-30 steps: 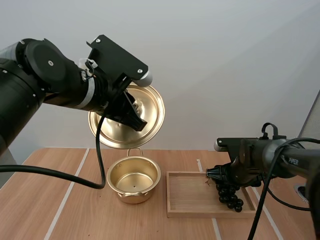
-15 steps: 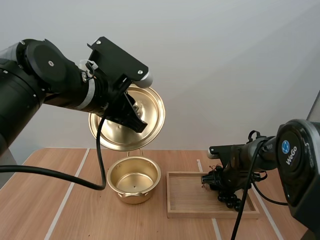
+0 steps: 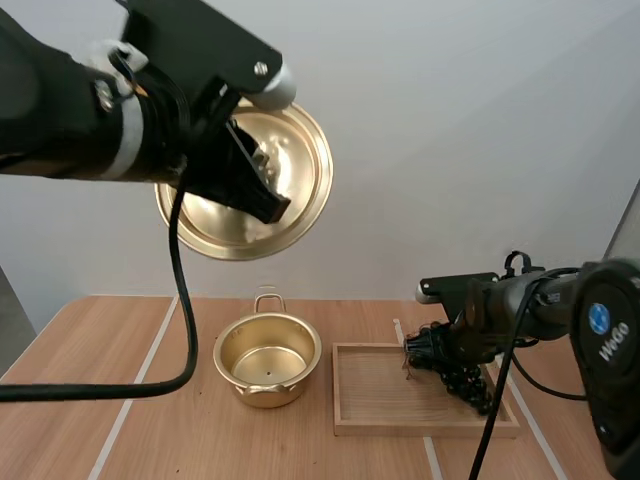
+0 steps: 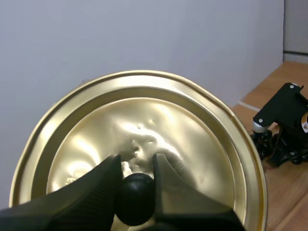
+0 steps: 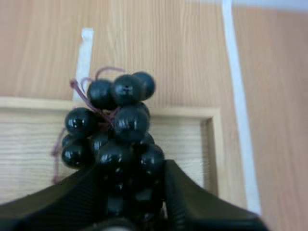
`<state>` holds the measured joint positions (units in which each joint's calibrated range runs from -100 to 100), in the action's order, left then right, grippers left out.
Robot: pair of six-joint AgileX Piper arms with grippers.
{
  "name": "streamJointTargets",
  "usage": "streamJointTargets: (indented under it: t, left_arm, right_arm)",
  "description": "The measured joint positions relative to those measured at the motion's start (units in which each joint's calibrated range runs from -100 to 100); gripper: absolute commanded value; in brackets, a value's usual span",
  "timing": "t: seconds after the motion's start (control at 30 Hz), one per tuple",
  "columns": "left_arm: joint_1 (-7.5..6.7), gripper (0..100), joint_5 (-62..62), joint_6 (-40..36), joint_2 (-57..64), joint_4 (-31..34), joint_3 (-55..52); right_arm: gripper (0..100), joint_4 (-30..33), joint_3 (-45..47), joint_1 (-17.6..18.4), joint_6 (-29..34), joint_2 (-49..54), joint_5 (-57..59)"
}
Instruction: Open the lid, put the grape in the pot, and close it
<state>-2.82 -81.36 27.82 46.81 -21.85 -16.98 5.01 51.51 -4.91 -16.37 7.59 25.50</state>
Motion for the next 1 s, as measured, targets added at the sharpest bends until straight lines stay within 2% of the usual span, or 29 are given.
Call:
streamJointTargets:
  t: [0.1, 0.17, 0.33, 0.37, 0.43, 0.47, 0.5, 0.57, 0.6, 0.63, 0.8, 1.0]
  left_arm:
    - [0.0, 0, -0.1, -0.9, 2.8, 0.0, 4.2]
    - [0.0, 0, 0.1, -1.2, 4.4, 0.1, 6.5]
    - [0.0, 0, 0.0, -1.5, 6.4, 1.7, 10.6]
    - [0.0, 0, 0.0, -1.7, 7.0, 2.5, 11.7]
    - [-0.09, 0, 0.0, -3.5, 7.8, 5.8, 14.1]
    - [-0.09, 0, 0.0, -4.1, 7.9, 6.8, 14.9]
    - [-0.09, 0, 0.0, -4.9, 8.3, 8.1, 15.8]
    - [-0.09, 0, 0.0, -6.7, 9.0, 9.8, 17.3]
    - [-0.09, 0, 0.0, -6.9, 9.0, 10.2, 17.7]
    - [-0.09, 0, 0.0, -8.6, 9.7, 11.6, 19.5]
    - [-0.09, 0, -2.3, -11.5, 10.2, 13.0, 23.7]
    - [-0.09, 0, -6.0, -12.1, 10.2, 13.8, 24.6]
  right_arm:
    - [0, 0.0, 0.0, 1.2, -2.3, 5.7, 0.4]
    - [0, 0.0, 0.0, 4.0, -6.4, 12.5, 0.6]
    - [0, 0.0, 0.0, 6.7, -10.1, 16.9, 0.8]
    - [0, 0.0, 0.0, 9.1, -12.2, 19.3, 0.8]
    - [0, 0.0, 0.0, 10.3, -12.9, 20.6, 0.8]
    - [0, 0.0, 0.0, 11.9, -14.6, 22.2, 0.8]
    - [0, 0.0, -0.2, 16.2, -16.3, 23.7, 1.4]
    - [0, 0.0, -2.5, 20.8, -17.2, 24.0, 4.0]
    - [0, 0.0, -3.0, 21.2, -17.2, 24.0, 4.0]
    - [0, 0.0, -5.0, 23.2, -17.3, 23.4, 4.7]
    - [0, -0.8, -10.8, 26.0, -17.3, 19.5, 7.1]
    - [0, -1.8, -13.7, 27.4, -17.3, 12.2, 8.2]
